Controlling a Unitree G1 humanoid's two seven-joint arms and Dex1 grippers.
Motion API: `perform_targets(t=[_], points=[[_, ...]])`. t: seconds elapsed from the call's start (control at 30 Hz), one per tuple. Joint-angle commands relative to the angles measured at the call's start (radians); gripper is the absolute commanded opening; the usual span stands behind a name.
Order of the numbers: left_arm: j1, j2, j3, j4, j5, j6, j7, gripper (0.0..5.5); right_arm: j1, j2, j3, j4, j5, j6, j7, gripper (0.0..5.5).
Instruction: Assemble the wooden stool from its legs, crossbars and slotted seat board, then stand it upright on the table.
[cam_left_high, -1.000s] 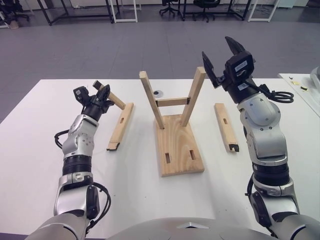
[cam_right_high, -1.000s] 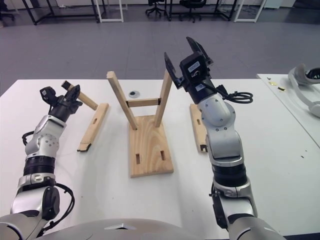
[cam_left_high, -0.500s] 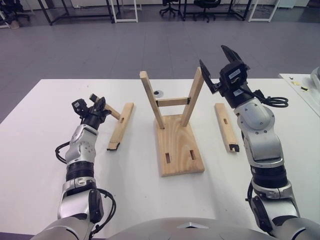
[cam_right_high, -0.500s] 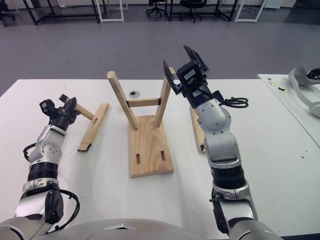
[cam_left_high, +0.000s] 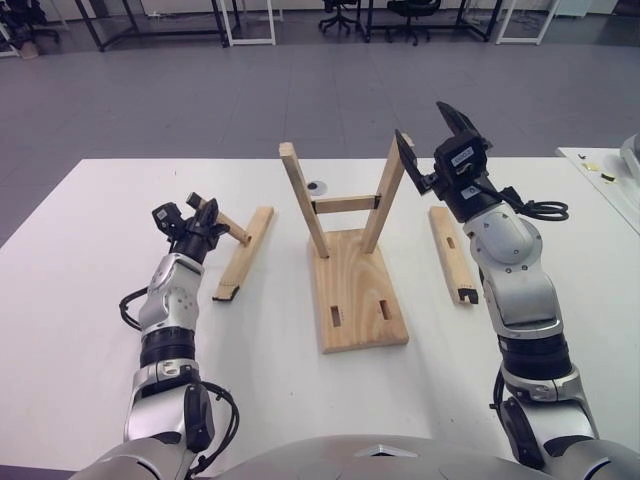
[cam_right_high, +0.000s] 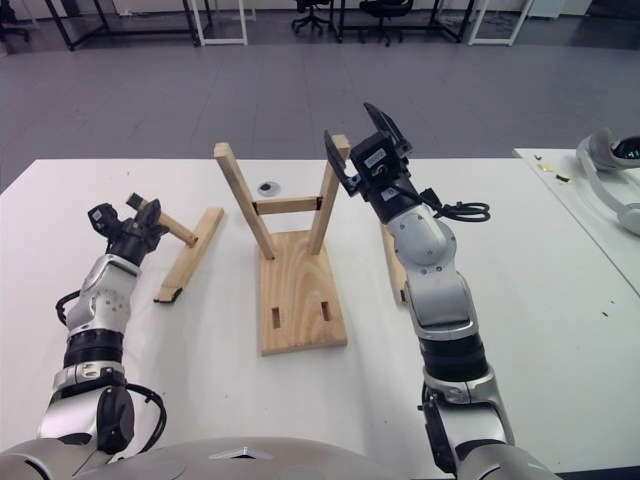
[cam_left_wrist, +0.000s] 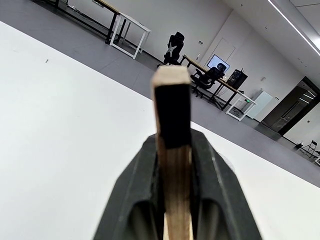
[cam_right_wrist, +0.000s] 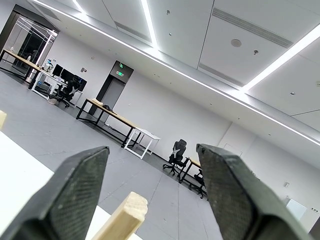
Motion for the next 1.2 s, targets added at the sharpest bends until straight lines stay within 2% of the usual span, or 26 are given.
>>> perform_targets(t=[0.03,0.23,0.8,1.07,1.2], points=[[0.018,-0.013,-0.007,-0.14,-0.019,0.067,0.03,0.4,0.008,0.0,0.004,0.006,-0.015,-0.009,-0.002,3.27],[0.038,-0.021,0.007,-0.134,-0.016,0.094,0.034,0.4,0.009,0.004,0.006,0.013,-0.019,-0.015,0.0,3.27],[0.033,-0.031,-0.03,-0.016,0.096,-0.006,0.031,0.4,0.009,0.01,0.004,0.021,-0.026,-0.022,0.003,3.27],[0.08,-0.027,-0.156,0.002,0.259,-0.08,0.057,0.4,0.016,0.004,0.017,0.019,-0.048,-0.027,0.002,3.27],[0.127,-0.036,-0.18,0.001,0.309,-0.076,0.104,0.4,0.021,0.001,0.02,0.017,-0.053,-0.027,0.002,3.27]])
